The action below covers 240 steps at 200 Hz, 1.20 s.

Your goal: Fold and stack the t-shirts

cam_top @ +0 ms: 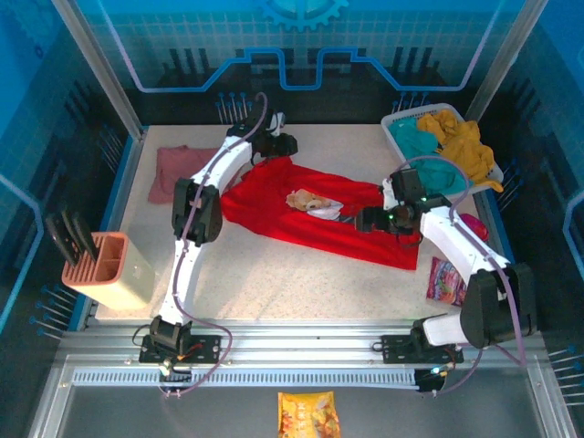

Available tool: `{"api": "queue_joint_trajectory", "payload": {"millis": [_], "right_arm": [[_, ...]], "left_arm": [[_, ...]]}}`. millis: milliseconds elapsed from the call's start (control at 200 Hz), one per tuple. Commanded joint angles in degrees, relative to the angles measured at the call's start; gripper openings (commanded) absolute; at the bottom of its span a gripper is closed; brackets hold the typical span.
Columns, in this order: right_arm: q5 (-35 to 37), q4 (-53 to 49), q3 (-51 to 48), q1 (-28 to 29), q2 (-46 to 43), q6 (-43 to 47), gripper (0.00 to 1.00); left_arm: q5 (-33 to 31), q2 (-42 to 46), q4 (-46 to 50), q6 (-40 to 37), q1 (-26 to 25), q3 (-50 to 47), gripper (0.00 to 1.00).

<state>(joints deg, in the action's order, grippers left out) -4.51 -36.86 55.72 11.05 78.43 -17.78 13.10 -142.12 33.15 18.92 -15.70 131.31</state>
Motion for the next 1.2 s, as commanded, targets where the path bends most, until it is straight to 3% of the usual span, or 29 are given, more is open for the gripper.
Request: {"api": "queue_joint_trajectory", "payload": {"millis": [0,120,335,450,645,825,940,1081,1196], "right_arm": [[0.34,-0.91,-0.81,-0.69,-2.51,-1.07,0.92],[2.59,-1.57,-1.06,-0.95,-3.93,-1.47,0.92],[5.71,-3.21,-0.09,-3.73,-4.35,-3.13,0.93],[6.88,-2.88,-1.45,-4.97,-5.55,-4.35,1.00],[3.43,1.07,-5.00,-7.38,-9.18,-6.81,1.00],[0.74,3.11,-8.74,-8.55,-10.50,-7.62,1.00],[-0.05,2.76,-8.88,-9.00,-10.07,-8.29,1.00],[-1.01,3.25,-9.29,-9.38,-10.82,-8.99,1.00],[-1.37,3.31,-9.14,-9.39,-11.53,-9.20,1.00]], "left_arm": [[-2.27,3.95,4.32,0.65,1.04,-0.53,0.57],[-4.08,8.25,5.85,0.63,2.40,-3.33,0.63],[-5.73,15.57,8.90,0.34,4.39,-8.75,0.83],[-5.04,20.61,11.80,1.36,4.55,-12.68,0.85],[2.43,37.48,-2.32,17.09,3.34,-42.89,0.84],[1.57,49.35,-12.50,32.54,-5.45,-62.89,0.77],[-5.00,53.87,-19.08,45.82,-14.59,-70.90,0.71],[-15.41,55.48,-25.20,59.90,-25.16,-75.55,0.66],[-21.55,52.21,-24.67,69.23,-30.15,-74.00,0.62]]}}
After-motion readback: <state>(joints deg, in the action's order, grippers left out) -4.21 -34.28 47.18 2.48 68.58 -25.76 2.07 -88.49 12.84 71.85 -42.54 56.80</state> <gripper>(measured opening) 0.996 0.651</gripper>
